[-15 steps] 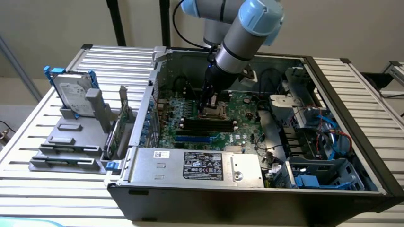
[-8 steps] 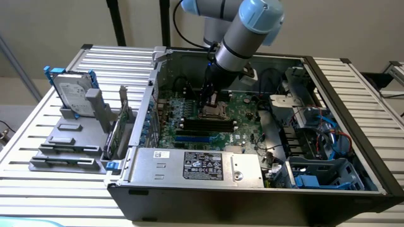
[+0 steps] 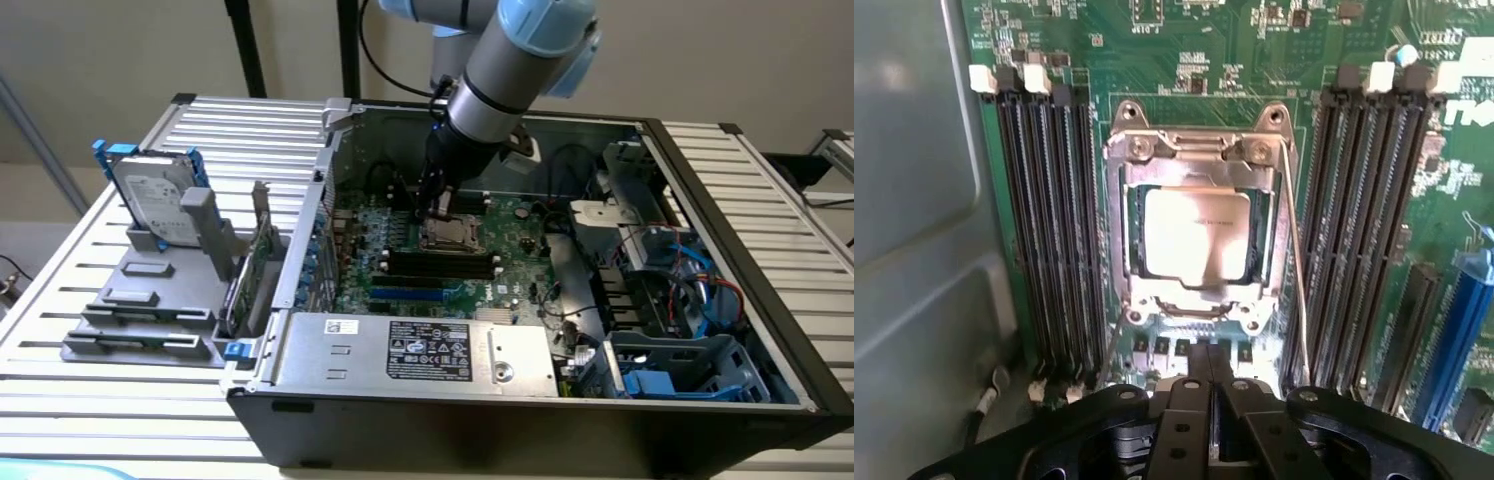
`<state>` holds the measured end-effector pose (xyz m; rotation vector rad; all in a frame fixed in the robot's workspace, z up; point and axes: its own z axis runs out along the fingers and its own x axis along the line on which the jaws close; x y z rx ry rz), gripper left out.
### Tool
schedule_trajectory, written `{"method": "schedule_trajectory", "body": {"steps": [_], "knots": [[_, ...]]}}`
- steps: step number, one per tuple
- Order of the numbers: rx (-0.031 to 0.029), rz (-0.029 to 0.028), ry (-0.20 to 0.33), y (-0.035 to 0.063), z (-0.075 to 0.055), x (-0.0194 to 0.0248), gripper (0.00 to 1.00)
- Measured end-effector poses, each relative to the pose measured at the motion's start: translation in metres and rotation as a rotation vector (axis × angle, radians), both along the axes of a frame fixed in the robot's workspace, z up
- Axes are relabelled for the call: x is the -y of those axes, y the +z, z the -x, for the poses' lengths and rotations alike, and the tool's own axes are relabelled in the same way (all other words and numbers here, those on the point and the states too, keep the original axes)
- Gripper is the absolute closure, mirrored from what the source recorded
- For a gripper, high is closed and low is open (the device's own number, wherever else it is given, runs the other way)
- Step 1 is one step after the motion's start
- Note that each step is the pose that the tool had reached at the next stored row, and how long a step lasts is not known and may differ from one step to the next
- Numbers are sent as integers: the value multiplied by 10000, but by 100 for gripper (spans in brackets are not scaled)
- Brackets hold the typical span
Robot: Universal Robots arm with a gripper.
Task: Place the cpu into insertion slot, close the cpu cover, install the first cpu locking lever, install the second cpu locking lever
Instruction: 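Close the cpu cover, then install the first cpu locking lever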
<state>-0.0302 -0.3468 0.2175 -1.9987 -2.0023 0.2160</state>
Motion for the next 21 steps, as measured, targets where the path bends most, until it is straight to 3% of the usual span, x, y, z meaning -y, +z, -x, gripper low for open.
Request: {"method": "schedule_trajectory", "body": {"steps": [4,21], "knots": [[0,-3,0,27,93,50,89],[0,-35,-2,28,101,58,89]]}}
